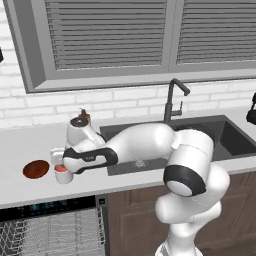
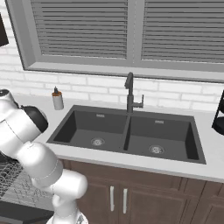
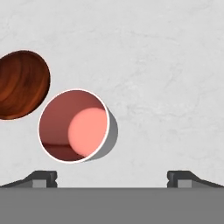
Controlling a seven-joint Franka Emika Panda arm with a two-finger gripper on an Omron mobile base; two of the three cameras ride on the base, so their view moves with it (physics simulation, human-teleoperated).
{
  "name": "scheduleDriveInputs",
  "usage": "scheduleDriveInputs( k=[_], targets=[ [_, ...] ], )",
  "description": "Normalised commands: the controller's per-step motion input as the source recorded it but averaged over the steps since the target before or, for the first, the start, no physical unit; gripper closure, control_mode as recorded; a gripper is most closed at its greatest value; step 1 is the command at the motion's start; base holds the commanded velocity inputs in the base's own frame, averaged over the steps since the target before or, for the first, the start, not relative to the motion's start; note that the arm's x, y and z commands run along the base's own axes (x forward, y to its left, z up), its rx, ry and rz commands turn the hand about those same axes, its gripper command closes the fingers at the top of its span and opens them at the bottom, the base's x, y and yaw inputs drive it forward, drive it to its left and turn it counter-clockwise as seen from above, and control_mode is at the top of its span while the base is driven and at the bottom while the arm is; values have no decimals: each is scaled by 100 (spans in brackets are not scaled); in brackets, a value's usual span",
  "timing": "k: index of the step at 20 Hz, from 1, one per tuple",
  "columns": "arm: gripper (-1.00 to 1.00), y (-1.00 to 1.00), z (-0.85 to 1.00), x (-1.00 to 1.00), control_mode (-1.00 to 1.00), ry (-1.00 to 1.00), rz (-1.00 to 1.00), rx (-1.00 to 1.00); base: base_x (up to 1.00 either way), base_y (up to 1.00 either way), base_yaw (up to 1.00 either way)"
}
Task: Pick up the cup and bowl from the counter, place them in the dishwasher, and close the dishwasher door.
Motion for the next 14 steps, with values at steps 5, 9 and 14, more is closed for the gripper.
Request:
scheduleDriveInputs(
  k=[5, 9, 14],
  targets=[
    [-100, 10, -16, 11, -100, 0, -2, 0, 0, 0, 0],
    [-100, 2, 0, 9, -100, 0, -8, 0, 0, 0, 0],
    [-100, 5, 0, 14, -100, 0, -8, 0, 0, 0, 0]
  ],
)
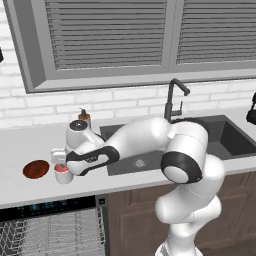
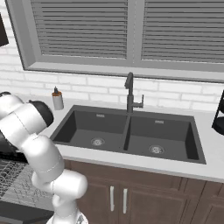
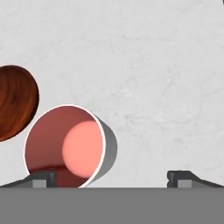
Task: Pick up the cup and bowl from the counter, place them in the dishwasher, and close the dishwasher door.
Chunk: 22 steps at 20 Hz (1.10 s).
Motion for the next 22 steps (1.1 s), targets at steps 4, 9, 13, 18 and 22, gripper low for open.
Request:
scheduleDriveInputs(
  k=[4, 9, 13, 18, 22],
  targets=[
    [-100, 11, 0, 21, -100, 2, -5, 0, 0, 0, 0],
    [-100, 8, 0, 3, -100, 3, -1, 0, 0, 0, 0],
    [-100, 4, -1, 0, -100, 5, 0, 0, 0, 0, 0],
    [-100, 0, -18, 0, -100, 1, 0, 0, 0, 0, 0],
    [-100, 0, -41, 0, -100, 0, 0, 0, 0, 0, 0]
  ],
)
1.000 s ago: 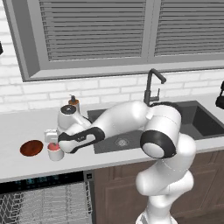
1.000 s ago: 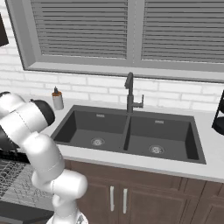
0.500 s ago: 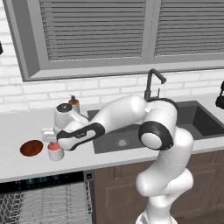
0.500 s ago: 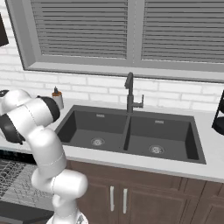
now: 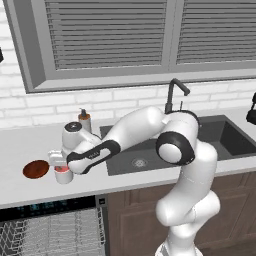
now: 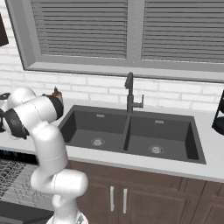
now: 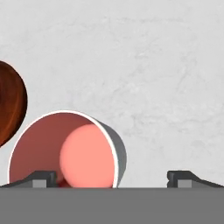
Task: Pick up the cup and bowl from the counter, place them in the dishwasher, and close the dishwasher door.
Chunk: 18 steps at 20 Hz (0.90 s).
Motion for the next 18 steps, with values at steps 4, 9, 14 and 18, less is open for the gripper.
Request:
scheduleDriveInputs(
  k=[4, 9, 14, 18],
  targets=[
    [-100, 0, -46, 0, -100, 0, 0, 0, 0, 0, 0],
    [-100, 0, -17, 0, -100, 0, 0, 0, 0, 0, 0],
    [-100, 0, 0, 0, -100, 0, 0, 0, 0, 0, 0],
    [100, 0, 0, 0, -100, 0, 0, 0, 0, 0, 0]
  ],
)
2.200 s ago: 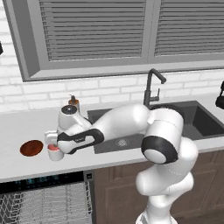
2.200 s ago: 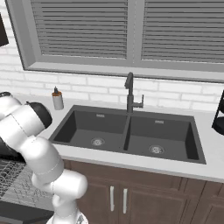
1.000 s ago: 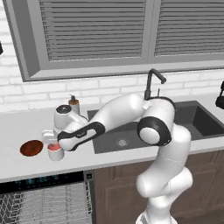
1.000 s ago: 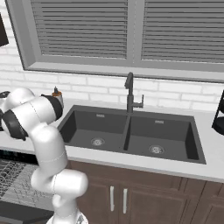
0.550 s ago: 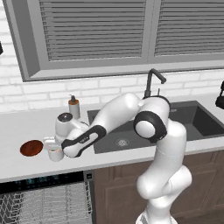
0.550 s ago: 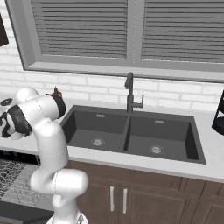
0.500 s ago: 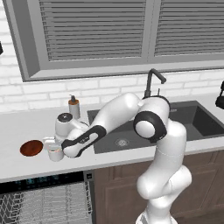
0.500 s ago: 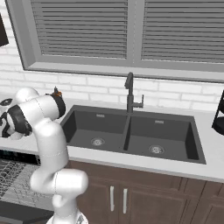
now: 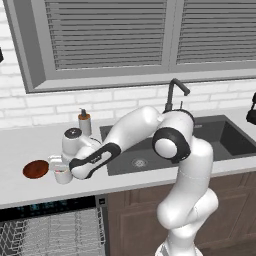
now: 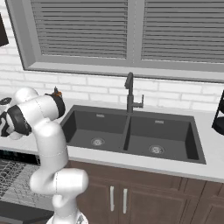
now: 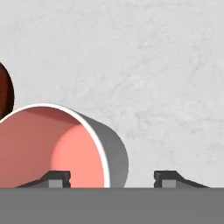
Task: Pick up the cup and bowl from the counter, place them in the dishwasher, and close the dishwasher door.
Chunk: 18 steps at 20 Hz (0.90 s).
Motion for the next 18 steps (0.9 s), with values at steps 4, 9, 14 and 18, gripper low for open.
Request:
scheduleDriveInputs(
  k=[4, 9, 14, 18],
  targets=[
    [100, 0, 0, 0, -100, 0, 0, 0, 0, 0, 0],
    [100, 0, 0, 0, -100, 0, 0, 0, 0, 0, 0],
    [100, -4, 0, -25, -100, -1, -1, 0, 0, 0, 0],
    [100, -15, 8, -94, -100, -16, -4, 3, 0, 0, 0]
  ],
)
